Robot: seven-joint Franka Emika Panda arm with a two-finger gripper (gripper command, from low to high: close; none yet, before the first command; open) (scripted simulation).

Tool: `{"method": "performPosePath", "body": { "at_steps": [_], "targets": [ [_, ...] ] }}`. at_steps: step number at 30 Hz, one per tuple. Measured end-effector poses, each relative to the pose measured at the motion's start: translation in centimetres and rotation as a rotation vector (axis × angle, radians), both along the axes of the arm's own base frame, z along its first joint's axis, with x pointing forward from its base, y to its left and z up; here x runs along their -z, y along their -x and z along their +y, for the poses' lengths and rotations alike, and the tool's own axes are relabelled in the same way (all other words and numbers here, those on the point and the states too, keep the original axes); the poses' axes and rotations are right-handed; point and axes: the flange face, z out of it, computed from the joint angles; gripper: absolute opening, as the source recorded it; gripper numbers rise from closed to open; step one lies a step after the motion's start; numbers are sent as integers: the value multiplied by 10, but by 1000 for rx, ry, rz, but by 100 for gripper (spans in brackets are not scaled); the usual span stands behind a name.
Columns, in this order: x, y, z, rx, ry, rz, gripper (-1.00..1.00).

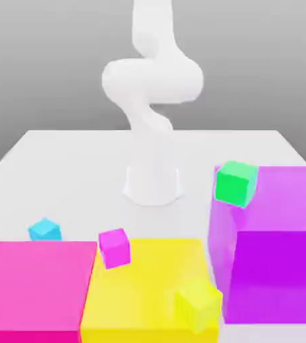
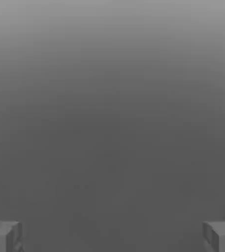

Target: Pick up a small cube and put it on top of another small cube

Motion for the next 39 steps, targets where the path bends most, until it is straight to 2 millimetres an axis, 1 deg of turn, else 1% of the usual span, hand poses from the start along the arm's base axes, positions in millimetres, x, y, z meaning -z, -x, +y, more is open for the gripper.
{"method": "performPosePath", "body": {
  "at_steps": [2,4,6,7,9,12,15,17,19,20,21,22,27,28,33,34,35,39],
  "targets": [
    [49,-19,-33,61,4,74,0],
    [99,-30,-66,119,2,147,0],
    [149,-31,-99,176,-6,219,0],
    [174,-29,-115,204,-13,255,0],
    [224,-18,-146,259,-32,326,0],
    [295,11,-184,336,-71,428,0],
    [361,52,-211,408,-124,524,0],
    [401,85,-221,453,-167,585,0],
    [438,119,-225,495,-216,643,0],
    [454,135,-226,517,-239,664,0],
    [465,139,-224,515,-246,675,0],
    [475,144,-226,525,-253,680,0],
    [518,148,-226,530,-254,687,0],
    [526,148,-226,530,-254,687,-100],
    [526,148,-225,531,-255,688,-100],
    [530,148,-225,531,-255,688,-100],
    [528,148,-225,530,-256,687,-100],
    [500,147,-226,530,-256,687,-100]
  ]
}}
